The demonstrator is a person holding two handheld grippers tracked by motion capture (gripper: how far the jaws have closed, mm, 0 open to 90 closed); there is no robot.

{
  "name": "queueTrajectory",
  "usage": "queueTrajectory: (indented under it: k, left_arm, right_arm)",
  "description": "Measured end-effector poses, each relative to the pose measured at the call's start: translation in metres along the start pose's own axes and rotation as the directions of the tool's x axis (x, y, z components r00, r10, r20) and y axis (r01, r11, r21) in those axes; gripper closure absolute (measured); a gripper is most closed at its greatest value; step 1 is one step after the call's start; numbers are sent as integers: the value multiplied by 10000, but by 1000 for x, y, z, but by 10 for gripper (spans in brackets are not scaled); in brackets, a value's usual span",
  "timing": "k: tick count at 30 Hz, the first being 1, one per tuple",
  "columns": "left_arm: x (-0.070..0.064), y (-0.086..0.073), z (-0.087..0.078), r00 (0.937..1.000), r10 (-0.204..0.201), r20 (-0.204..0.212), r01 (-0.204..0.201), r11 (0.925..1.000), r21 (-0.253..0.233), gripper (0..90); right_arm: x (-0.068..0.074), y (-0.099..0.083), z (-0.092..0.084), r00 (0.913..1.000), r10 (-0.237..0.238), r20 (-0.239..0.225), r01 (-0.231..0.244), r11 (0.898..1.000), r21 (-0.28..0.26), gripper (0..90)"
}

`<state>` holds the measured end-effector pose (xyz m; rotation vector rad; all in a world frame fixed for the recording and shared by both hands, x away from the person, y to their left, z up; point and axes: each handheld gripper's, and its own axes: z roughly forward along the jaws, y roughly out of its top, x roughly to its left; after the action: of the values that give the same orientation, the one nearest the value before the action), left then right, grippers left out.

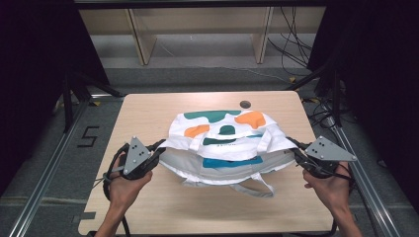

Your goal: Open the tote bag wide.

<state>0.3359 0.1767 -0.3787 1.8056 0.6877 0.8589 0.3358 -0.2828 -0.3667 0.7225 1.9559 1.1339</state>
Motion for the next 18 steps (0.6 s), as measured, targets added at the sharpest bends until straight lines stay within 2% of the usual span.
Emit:
queueTrajectory:
  k: [6, 9, 11, 13, 15, 16, 18]
  left_arm:
    - [6, 25, -10, 9999, 19, -131, -29, 9970, -770, 858]
    - [8, 39, -19, 9999, 72, -136, -88, 9931, -1173, 858]
    - [9, 46, -25, 9998, 98, -176, -122, 9901, -1400, 859]
    - [9, 51, -31, 10000, -55, -63, 44, 9852, -1716, 859]
    - [9, 57, -38, 9997, -188, 123, 208, 9826, -1848, 859]
    - [10, 60, -42, 9995, -275, 171, 303, 9800, -1969, 859]
    - [9, 65, -49, 9998, -175, 62, 184, 9760, -2170, 859]
  right_arm:
    - [-11, 27, -13, 9979, -510, 393, 517, 9985, -172, 885]
    - [-19, 46, -25, 9962, -713, 503, 741, 9956, -580, 886]
    - [-20, 51, -28, 9953, -796, 549, 833, 9942, -681, 886]
    - [-22, 58, -34, 9928, -1013, 638, 1067, 9904, -880, 886]
    - [-21, 64, -40, 9951, -790, 594, 850, 9907, -1065, 886]
    - [-21, 66, -44, 9973, -603, 428, 654, 9896, -1284, 886]
    - [-19, 71, -51, 9948, -879, 516, 947, 9842, -1495, 886]
